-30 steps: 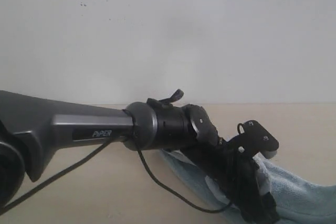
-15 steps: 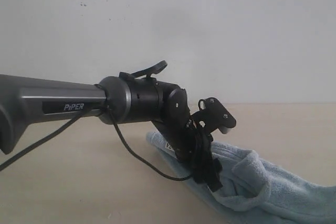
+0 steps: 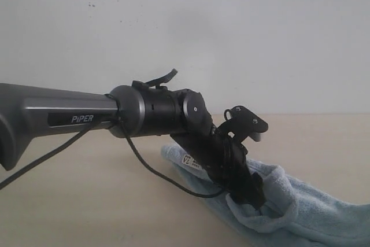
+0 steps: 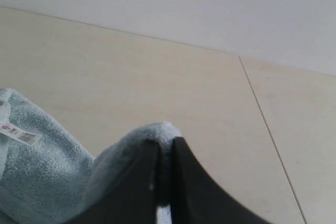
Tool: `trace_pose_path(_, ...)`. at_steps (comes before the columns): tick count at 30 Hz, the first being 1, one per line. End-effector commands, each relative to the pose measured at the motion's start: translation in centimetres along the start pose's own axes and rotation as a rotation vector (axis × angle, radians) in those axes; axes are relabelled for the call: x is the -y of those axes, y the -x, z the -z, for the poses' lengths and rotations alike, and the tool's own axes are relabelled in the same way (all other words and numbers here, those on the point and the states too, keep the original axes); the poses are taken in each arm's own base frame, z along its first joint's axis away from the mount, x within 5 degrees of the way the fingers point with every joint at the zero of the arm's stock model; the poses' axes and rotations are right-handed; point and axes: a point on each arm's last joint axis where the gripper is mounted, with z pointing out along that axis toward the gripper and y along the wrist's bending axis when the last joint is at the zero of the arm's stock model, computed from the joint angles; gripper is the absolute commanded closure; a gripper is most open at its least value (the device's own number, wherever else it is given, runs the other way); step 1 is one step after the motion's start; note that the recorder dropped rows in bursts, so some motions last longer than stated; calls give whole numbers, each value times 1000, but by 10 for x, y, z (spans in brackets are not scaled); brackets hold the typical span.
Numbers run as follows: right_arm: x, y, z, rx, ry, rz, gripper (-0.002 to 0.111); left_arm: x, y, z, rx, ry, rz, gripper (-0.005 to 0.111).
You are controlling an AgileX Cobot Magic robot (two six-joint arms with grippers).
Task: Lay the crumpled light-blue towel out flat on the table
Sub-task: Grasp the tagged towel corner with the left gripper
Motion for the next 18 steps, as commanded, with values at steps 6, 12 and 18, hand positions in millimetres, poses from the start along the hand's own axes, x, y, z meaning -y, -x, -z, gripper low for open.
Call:
trace_pose_path(6,0,1,1,11,9,2,106,8,15,7,103,5,-41,45)
trace_pose_path(12,-1,1,1,15,14,0,106,14,25,5,170,67,-106,45)
trace_pose_path(18,-1,1,1,15,14,0,106,14,15,-15,136,60,-103,46)
